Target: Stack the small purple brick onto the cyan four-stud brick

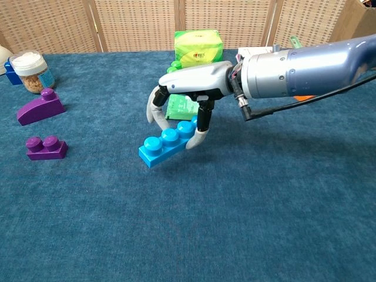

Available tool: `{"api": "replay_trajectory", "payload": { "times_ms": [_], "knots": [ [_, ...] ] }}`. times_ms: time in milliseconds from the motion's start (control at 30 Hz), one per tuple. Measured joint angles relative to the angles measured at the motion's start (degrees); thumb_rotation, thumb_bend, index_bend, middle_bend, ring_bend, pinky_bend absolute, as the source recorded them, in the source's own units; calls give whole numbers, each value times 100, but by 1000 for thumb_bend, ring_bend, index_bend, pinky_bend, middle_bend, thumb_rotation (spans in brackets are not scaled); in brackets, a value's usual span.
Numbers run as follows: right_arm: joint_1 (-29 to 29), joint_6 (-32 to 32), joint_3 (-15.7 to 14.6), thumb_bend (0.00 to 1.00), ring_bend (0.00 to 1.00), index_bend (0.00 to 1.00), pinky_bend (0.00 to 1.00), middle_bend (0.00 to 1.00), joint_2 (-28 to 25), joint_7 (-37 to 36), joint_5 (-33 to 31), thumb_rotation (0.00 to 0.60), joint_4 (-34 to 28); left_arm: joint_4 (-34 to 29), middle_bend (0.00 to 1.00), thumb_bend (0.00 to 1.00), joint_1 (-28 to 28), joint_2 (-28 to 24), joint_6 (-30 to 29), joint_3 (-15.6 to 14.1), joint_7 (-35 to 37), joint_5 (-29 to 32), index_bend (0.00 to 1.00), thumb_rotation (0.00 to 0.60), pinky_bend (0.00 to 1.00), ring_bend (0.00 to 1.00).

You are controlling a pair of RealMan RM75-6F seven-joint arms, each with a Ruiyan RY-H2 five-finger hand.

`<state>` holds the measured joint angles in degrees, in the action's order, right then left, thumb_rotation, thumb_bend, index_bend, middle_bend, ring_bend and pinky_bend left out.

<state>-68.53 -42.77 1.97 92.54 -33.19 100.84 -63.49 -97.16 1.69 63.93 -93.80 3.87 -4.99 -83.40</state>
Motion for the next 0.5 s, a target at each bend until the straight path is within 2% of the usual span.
{"api": "replay_trajectory", "payload": {
  "times_ms": [233,500],
  "knots": [
    [-238,-163,-155,167,115,627,127,287,96,-218,259,600,208,-47,85,111,60,1,-57,-2,-65,34,210,488,0,0],
    [-570,-711,-484,165,115,631,127,289,276,-1211,690,600,789,-196,85,111,121,41,-104,-18,-297,77,210,486,0,0]
  ]
}}
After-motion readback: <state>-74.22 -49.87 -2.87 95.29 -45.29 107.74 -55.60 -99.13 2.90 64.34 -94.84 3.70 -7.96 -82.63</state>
